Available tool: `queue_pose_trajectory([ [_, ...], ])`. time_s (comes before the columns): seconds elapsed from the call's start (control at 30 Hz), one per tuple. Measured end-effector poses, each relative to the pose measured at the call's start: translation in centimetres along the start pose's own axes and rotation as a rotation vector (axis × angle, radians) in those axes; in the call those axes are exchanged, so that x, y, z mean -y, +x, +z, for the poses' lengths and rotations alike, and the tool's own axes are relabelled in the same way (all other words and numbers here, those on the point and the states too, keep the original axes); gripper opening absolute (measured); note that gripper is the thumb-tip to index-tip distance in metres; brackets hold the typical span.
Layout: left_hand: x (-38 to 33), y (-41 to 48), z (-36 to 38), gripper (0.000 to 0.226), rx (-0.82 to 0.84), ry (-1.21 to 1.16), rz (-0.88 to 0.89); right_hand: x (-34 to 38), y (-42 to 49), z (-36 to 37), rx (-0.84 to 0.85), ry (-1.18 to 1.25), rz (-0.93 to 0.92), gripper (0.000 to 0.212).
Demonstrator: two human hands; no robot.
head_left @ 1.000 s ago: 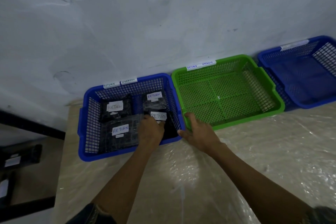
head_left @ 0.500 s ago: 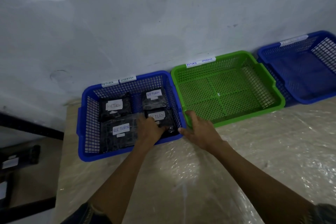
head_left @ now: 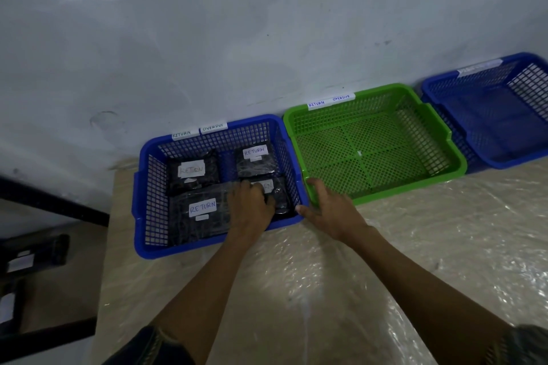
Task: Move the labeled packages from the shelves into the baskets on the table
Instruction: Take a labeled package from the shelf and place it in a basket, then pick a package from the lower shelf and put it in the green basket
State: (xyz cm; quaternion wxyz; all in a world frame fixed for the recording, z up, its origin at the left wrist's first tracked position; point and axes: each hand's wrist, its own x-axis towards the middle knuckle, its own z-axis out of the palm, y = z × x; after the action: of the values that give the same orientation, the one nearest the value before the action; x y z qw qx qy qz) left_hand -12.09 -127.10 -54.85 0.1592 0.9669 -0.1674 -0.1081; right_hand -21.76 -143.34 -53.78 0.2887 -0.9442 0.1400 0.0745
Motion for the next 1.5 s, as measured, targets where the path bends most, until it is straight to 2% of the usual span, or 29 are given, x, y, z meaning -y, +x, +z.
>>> queue_pose_trajectory([
  [0.07, -0.1, -0.2, -0.3, 0.024, 0.007, -0.194, 0.136, 0.1, 0.0, 0.0, -0.004, -0.021, -0.004, 0.065],
  [0.17, -0.1, -0.9, -0.7, 0.030, 0.138, -0.330, 0.239, 0.2, -0.1, -0.1, 0.001, -0.050, -0.001, 0.066],
  [0.47, 1.0, -2.6, -0.5, 0.034, 0.171, -0.335, 0.299, 0.6, 0.0, -0.3, 0.020, -0.067, 0.026, 0.063],
  [0.6, 0.6, -2.9, -1.1, 0.035, 0.167, -0.331, 0.298, 0.9, 0.1, -0.9, 0.093, -0.062, 0.056, 0.061],
  [0.77, -0.3, -4.2, -3.9, 0.022, 0.141, -0.338, 0.312, 2.8, -0.1, -2.2, 0.017, -0.288, 0.050, 0.063],
  [0.87, 0.1, -5.6, -6.0, 0.019, 0.153, -0.369, 0.272, 4.3, -1.2, -3.3, -0.001, -0.402, 0.009, 0.063],
  [0.93, 0.8, -6.8, -7.5, 0.019, 0.180, -0.386, 0.212, 5.4, -2.6, -4.1, 0.044, -0.445, -0.021, 0.062],
  [1.17, 4.2, -15.7, -13.1, 0.026, 0.247, -0.284, 0.084, 10.0, -10.7, -6.2, 0.388, -0.473, -0.101, 0.051],
  [1.33, 6.8, -24.6, -16.7, 0.034, 0.206, -0.190, 0.009, 13.2, -17.6, -6.2, 0.413, -0.589, -0.144, 0.056],
  [1.5, 10.1, -33.6, -21.3, 0.040, 0.141, -0.211, -0.064, 19.2, -24.0, -6.1, 0.412, -0.636, -0.206, 0.051],
])
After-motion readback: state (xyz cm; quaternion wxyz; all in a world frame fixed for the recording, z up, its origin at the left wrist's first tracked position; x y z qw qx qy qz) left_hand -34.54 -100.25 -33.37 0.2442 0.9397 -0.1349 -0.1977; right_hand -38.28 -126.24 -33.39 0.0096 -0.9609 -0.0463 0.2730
